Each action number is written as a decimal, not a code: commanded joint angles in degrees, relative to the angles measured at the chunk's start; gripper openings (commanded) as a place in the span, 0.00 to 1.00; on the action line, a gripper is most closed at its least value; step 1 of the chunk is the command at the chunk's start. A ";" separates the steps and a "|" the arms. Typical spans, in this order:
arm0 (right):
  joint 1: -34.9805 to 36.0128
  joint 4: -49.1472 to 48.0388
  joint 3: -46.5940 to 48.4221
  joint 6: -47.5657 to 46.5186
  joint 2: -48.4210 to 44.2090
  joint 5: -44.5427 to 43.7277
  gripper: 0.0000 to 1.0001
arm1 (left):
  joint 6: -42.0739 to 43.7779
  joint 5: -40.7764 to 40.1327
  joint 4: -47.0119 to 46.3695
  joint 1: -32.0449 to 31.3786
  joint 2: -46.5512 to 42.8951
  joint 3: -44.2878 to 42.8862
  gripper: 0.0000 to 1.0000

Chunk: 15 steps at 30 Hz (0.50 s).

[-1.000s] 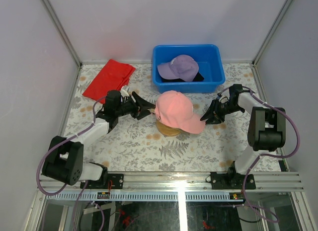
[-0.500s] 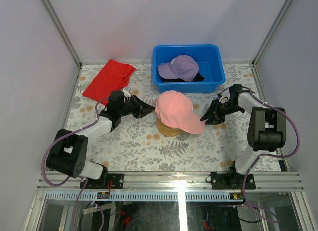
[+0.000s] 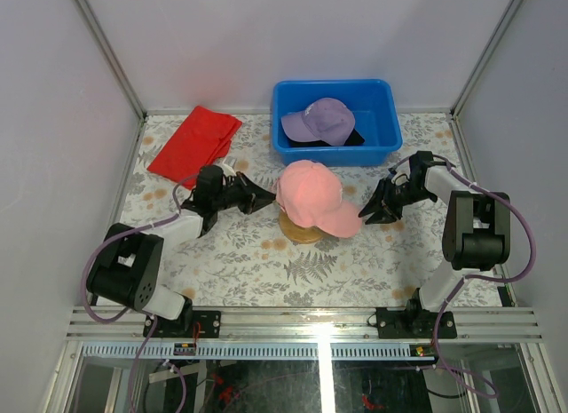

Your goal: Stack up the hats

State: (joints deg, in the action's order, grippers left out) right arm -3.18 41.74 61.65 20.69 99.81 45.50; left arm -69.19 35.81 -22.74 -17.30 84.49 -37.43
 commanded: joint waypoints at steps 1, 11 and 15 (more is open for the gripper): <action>-0.69 1.62 0.23 -1.09 -1.51 -3.96 0.45 | 4.07 -0.76 0.08 0.36 2.64 4.33 0.00; -0.77 1.58 1.06 -0.42 -2.67 -4.17 0.48 | 5.45 0.08 -0.79 0.46 4.65 7.05 0.00; -0.75 1.14 1.95 0.50 -3.99 -3.94 0.47 | 6.59 0.31 -0.05 0.47 5.39 7.52 0.00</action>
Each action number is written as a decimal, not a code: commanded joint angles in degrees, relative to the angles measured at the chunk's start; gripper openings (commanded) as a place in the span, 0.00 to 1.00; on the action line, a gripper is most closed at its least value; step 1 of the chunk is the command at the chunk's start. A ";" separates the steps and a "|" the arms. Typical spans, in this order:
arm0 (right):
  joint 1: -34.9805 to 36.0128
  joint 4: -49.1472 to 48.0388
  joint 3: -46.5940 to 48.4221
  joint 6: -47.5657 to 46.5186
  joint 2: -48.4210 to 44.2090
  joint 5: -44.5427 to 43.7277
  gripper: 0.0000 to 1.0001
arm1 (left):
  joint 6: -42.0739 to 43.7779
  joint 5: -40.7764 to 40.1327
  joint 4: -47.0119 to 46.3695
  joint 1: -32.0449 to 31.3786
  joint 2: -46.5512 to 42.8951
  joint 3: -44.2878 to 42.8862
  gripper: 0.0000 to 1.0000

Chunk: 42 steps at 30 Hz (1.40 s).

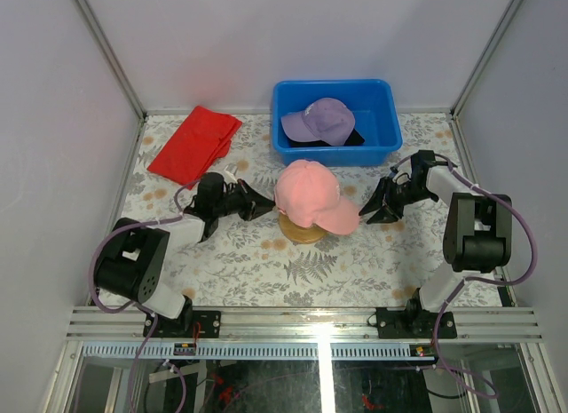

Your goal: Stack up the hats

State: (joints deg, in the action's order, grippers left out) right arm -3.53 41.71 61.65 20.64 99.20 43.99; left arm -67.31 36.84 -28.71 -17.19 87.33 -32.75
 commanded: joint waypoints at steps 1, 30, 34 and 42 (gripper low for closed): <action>-0.40 1.15 2.93 0.87 -3.55 -3.10 0.47 | 4.73 -0.54 5.71 0.36 2.56 3.13 0.00; 5.18 -6.83 46.96 3.79 8.79 -16.68 0.75 | 8.71 -3.22 24.04 3.72 -10.68 -5.55 0.38; 6.84 -6.60 56.53 3.02 18.02 -18.32 0.77 | 7.96 -3.21 25.76 5.81 -12.93 -4.99 0.48; 8.64 -13.12 63.04 4.17 27.09 -20.81 1.00 | 4.57 -2.27 25.91 8.82 -16.10 -4.56 0.58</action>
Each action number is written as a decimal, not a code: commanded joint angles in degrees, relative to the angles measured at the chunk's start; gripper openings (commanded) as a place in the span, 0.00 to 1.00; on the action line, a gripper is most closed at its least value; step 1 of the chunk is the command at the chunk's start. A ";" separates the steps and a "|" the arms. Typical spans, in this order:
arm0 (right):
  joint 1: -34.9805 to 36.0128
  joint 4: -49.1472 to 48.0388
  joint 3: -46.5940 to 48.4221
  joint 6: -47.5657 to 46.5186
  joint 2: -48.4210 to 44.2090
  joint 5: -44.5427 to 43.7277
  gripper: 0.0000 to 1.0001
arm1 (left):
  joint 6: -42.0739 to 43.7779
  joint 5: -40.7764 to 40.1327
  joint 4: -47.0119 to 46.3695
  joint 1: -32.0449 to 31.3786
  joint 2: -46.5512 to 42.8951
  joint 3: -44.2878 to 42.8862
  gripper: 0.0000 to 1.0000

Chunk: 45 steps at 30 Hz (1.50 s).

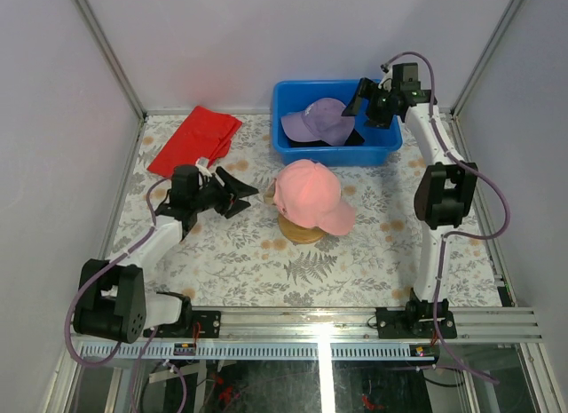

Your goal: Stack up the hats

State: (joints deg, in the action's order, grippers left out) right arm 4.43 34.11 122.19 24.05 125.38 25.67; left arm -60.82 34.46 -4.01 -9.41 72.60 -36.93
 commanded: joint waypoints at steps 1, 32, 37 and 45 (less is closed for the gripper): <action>0.75 -6.41 2.57 1.23 1.52 -2.85 0.99 | -2.13 0.23 1.27 1.13 -1.48 -0.59 0.59; 3.13 -24.59 10.39 14.28 18.69 4.74 0.36 | 3.35 3.96 8.01 5.86 0.88 -17.32 0.57; 2.72 -22.55 6.28 8.29 10.76 3.68 0.00 | 8.49 9.19 12.65 5.75 7.50 -32.34 0.54; 1.90 -21.25 3.66 -0.36 -2.29 4.91 0.01 | 10.54 18.55 13.77 5.38 14.89 -52.16 0.54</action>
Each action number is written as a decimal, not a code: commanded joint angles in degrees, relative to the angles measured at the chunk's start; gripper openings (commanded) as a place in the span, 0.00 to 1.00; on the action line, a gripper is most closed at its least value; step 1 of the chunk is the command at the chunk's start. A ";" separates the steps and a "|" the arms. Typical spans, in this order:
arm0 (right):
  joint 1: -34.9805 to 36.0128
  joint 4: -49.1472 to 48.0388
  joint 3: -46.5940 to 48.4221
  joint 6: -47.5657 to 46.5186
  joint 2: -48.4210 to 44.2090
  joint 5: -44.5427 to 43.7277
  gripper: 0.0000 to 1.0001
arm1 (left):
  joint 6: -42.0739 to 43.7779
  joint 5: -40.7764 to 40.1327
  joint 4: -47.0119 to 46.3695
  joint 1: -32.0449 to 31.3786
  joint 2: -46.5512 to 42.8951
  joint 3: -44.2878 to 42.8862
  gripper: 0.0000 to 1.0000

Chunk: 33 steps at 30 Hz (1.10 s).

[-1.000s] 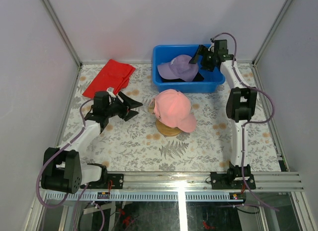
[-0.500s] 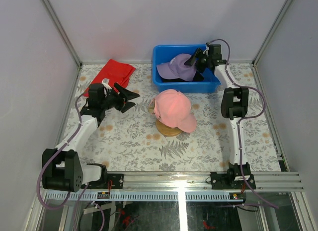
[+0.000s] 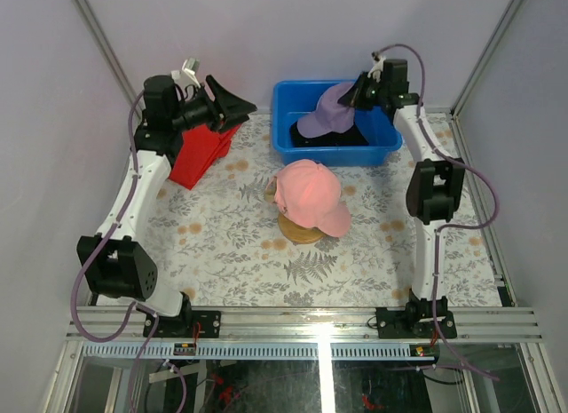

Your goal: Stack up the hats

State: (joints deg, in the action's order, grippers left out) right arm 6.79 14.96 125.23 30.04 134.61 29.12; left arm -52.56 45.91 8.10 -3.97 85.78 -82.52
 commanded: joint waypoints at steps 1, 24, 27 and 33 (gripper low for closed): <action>-0.48 -1.90 0.64 -7.36 -12.91 1.81 0.01 | 2.23 7.80 1.72 -0.23 2.17 -8.22 0.55; 2.07 1.23 -12.39 -7.69 -42.38 29.10 0.00 | -19.56 14.62 -25.91 -7.60 4.15 -3.47 0.66; 1.54 -14.26 -20.24 6.53 -46.47 29.73 0.00 | -27.88 15.08 -40.00 -5.72 3.56 4.10 0.71; 1.42 -40.86 -29.71 28.12 -51.42 25.45 0.00 | -37.83 6.60 -55.09 -6.27 -0.29 16.56 0.77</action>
State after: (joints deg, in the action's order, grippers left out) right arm 8.56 0.08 98.30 38.37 88.49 55.11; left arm -79.61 57.43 -26.70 -9.41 89.89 -71.59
